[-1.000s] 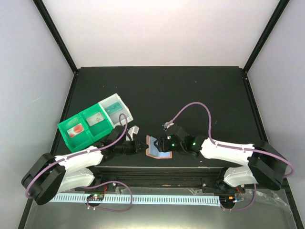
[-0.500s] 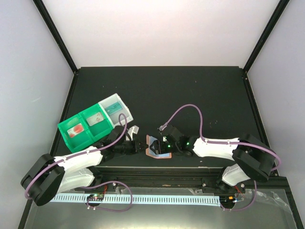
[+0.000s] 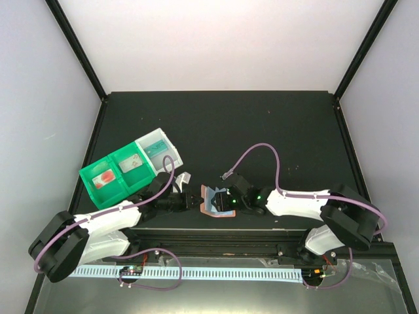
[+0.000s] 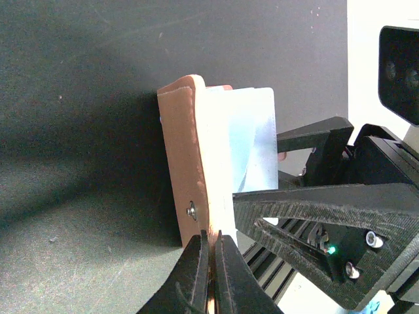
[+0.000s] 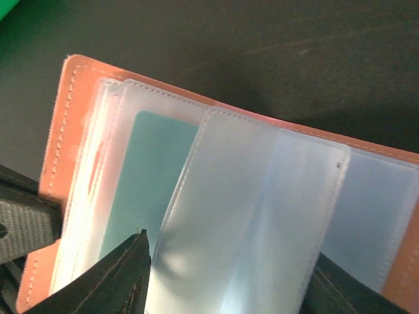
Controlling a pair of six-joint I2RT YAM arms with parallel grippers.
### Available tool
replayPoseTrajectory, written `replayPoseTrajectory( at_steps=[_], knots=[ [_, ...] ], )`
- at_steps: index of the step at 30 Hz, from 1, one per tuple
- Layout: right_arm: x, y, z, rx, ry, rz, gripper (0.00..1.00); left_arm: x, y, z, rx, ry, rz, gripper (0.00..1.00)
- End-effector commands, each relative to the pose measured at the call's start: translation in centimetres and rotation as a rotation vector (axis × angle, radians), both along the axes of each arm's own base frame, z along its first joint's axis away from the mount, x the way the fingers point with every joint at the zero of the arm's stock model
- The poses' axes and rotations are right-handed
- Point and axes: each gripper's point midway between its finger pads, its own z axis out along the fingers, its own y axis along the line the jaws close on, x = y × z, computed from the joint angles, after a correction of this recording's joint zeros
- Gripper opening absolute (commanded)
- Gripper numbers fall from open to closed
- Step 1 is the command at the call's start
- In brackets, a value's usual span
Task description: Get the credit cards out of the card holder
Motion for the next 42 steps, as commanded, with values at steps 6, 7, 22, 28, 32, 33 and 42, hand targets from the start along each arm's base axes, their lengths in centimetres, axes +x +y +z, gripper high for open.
replayPoseTrajectory(
  at_steps=[6, 7, 22, 28, 32, 33, 42],
  knots=[
    [0.7, -2.8, 0.0, -0.099, -0.068, -0.067, 0.52, 0.2, -0.1, 0.4, -0.006, -0.021, 0.003, 0.02],
    [0.8, -3.1, 0.0, -0.112, -0.073, -0.075, 0.52, 0.2, -0.1, 0.4, -0.006, -0.02, 0.002, 0.02],
    [1.0, -2.0, 5.2, 0.005, -0.125, -0.06, 0.51, 0.0, -0.1, 0.5, -0.01, -0.023, -0.001, 0.02],
    [0.3, 0.0, 5.0, 0.053, -0.071, -0.022, 0.57, -0.1, 0.0, 0.3, -0.003, -0.019, -0.004, 0.02],
    [-0.4, 1.5, 4.6, 0.101, -0.021, 0.015, 0.59, 0.0, 0.0, 0.3, -0.005, -0.018, 0.002, 0.01],
    [-0.4, 1.8, 4.6, 0.103, -0.017, 0.02, 0.6, 0.0, 0.0, 0.3, -0.006, -0.02, 0.003, 0.01],
    [-0.2, 2.7, 3.1, 0.058, 0.001, 0.036, 0.62, 0.0, 0.0, 0.4, -0.002, -0.02, -0.002, 0.01]
  ],
)
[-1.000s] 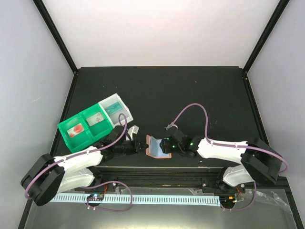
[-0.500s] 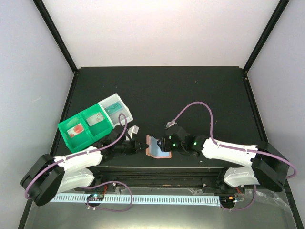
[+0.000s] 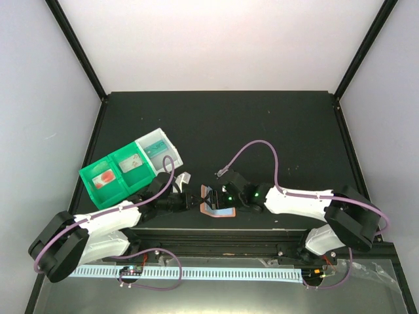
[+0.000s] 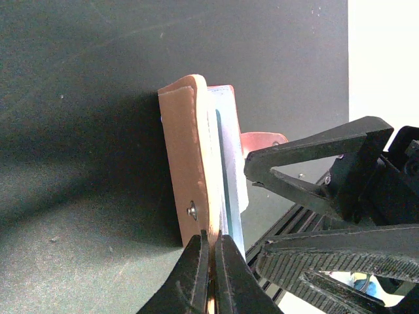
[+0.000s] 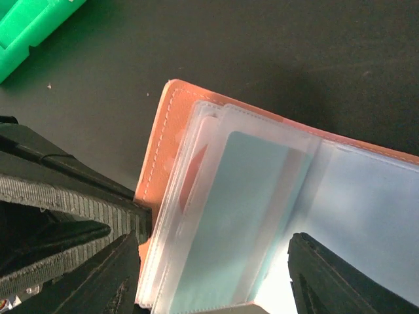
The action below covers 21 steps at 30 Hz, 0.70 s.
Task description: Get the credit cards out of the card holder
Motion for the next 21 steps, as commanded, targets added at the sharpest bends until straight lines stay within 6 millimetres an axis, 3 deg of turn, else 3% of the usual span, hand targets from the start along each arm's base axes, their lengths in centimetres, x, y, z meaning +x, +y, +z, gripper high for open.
replayPoseTrajectory(
  at_steps=[1, 21],
  knots=[
    [0.2, 1.2, 0.4, 0.018, -0.006, 0.013, 0.62, 0.0, 0.0, 0.5, -0.005, -0.023, -0.003, 0.02],
    [0.4, -0.3, -0.2, -0.028, -0.025, -0.018, 0.55, 0.0, 0.0, 0.5, -0.005, -0.025, 0.002, 0.02]
  ],
)
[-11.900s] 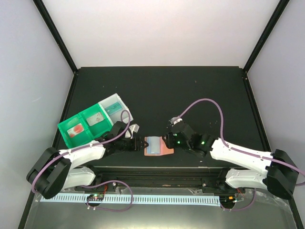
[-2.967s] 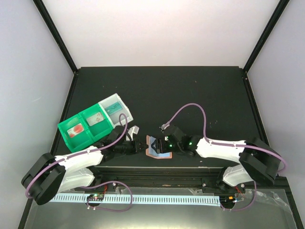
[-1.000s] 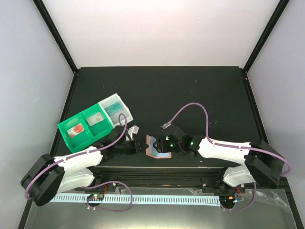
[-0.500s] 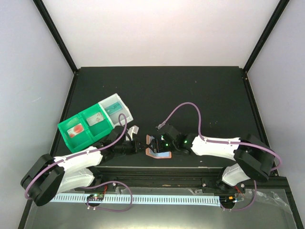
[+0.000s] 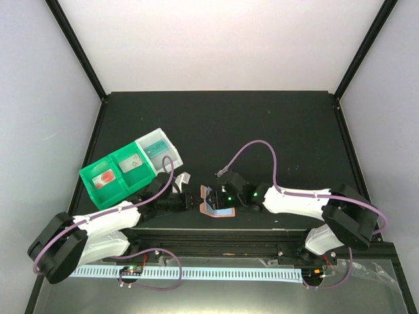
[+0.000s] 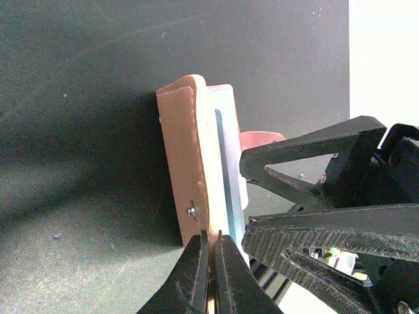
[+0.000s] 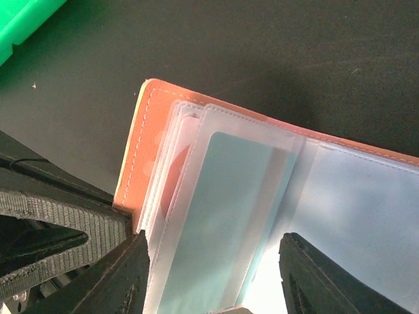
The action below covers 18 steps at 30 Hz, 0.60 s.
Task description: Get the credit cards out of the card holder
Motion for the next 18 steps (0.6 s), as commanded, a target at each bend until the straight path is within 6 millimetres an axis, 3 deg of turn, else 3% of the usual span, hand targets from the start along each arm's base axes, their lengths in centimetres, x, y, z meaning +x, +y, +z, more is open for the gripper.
replayPoseTrajectory(
  at_steps=[1, 18],
  knots=[
    [0.1, -0.3, 0.4, -0.004, -0.028, -0.01, 0.54, 0.1, -0.1, 0.5, -0.007, -0.027, 0.0, 0.02],
    [0.3, -1.8, 0.3, -0.047, -0.052, -0.039, 0.49, 0.1, -0.1, 0.3, -0.002, -0.024, 0.001, 0.02]
  ],
)
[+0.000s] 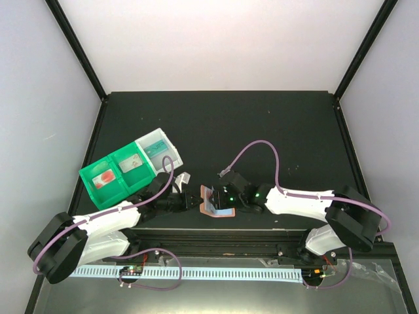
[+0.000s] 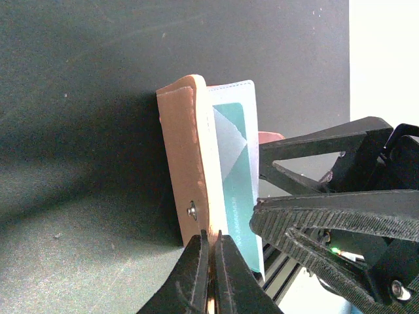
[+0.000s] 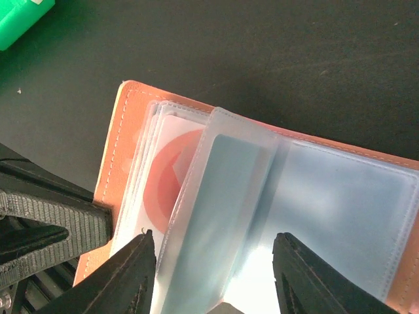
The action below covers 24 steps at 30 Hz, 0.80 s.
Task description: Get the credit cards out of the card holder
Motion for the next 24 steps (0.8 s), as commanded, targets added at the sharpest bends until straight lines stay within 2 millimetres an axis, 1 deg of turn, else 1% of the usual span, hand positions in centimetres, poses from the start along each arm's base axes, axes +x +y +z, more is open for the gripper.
replayPoseTrajectory(
  at_steps=[1, 11, 14, 17, 20, 22, 24],
  knots=[
    [0.1, -1.1, 0.3, -0.031, -0.034, -0.019, 0.49, 0.1, -0.1, 0.3, -0.002, -0.023, 0.0, 0.01],
    [0.0, -3.2, -0.1, -0.085, -0.055, -0.055, 0.45, 0.2, 0.1, 0.0, 0.013, -0.025, 0.002, 0.02],
    [0.3, -4.0, 0.1, -0.111, -0.076, -0.074, 0.44, 0.3, 0.1, 0.1, 0.016, -0.028, 0.005, 0.02],
    [0.5, -4.7, 0.7, -0.123, -0.101, -0.093, 0.42, 0.3, 0.2, 0.0, 0.023, -0.029, 0.007, 0.01],
    [0.7, -5.0, 1.3, -0.119, -0.122, -0.099, 0.4, 0.4, 0.3, 0.0, 0.028, -0.03, 0.011, 0.02],
    [0.7, -4.9, 1.7, -0.11, -0.128, -0.098, 0.37, 0.4, 0.3, -0.1, 0.032, -0.03, 0.012, 0.02],
    [0.7, -4.6, 1.8, -0.1, -0.132, -0.09, 0.32, 0.4, 0.4, -0.1, 0.041, -0.025, 0.017, 0.05]
  ],
)
